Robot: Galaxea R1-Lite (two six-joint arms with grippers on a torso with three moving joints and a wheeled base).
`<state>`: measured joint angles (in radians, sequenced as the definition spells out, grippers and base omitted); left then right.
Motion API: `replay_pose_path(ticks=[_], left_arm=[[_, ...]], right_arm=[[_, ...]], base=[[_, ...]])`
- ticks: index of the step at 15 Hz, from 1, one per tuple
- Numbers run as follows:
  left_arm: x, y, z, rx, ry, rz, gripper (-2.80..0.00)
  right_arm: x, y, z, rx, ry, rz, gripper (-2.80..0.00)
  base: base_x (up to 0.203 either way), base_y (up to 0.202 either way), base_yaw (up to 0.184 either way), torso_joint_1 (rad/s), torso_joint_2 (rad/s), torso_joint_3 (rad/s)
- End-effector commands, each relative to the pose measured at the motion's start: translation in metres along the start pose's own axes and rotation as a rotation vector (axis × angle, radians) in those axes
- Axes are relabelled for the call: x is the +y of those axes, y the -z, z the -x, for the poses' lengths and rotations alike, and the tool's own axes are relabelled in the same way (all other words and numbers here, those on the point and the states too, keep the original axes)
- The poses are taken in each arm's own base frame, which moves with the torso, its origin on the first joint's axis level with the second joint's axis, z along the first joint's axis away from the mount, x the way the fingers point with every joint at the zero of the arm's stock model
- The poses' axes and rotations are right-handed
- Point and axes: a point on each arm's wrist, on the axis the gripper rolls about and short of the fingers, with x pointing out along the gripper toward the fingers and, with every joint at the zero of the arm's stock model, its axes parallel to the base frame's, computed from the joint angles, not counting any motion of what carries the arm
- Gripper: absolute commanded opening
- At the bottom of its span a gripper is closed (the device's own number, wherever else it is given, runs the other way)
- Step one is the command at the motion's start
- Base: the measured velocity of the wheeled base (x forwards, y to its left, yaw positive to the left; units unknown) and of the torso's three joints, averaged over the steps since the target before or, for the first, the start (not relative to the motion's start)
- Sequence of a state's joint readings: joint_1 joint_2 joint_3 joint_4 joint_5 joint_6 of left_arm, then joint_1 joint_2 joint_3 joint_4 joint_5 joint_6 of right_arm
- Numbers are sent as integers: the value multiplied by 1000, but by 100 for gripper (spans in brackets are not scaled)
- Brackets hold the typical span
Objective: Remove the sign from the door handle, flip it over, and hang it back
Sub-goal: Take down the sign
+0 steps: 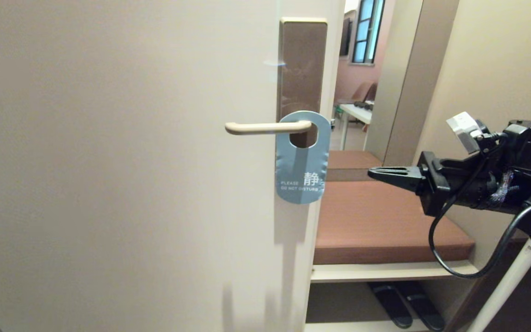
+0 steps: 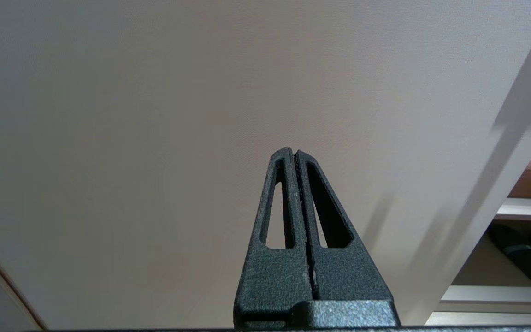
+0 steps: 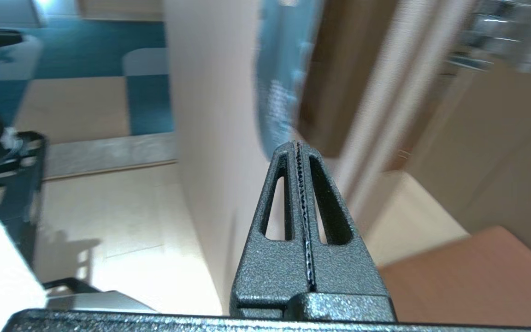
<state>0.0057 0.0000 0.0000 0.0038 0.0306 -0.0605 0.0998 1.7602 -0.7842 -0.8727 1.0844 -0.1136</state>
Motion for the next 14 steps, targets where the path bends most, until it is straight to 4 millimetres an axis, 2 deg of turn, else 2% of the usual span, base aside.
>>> replay_pose_path(ticks=[1,14], left_arm=[[0,0,0,1,-1,1,-280],[0,0,0,-1,0,1,-280]], right_arm=[[5,3,-13,1,-57,-4,-280],[5,15,-24,18,-90,-7,-280]], base=[[0,0,0,0,0,0],[0,0,0,0,0,0]])
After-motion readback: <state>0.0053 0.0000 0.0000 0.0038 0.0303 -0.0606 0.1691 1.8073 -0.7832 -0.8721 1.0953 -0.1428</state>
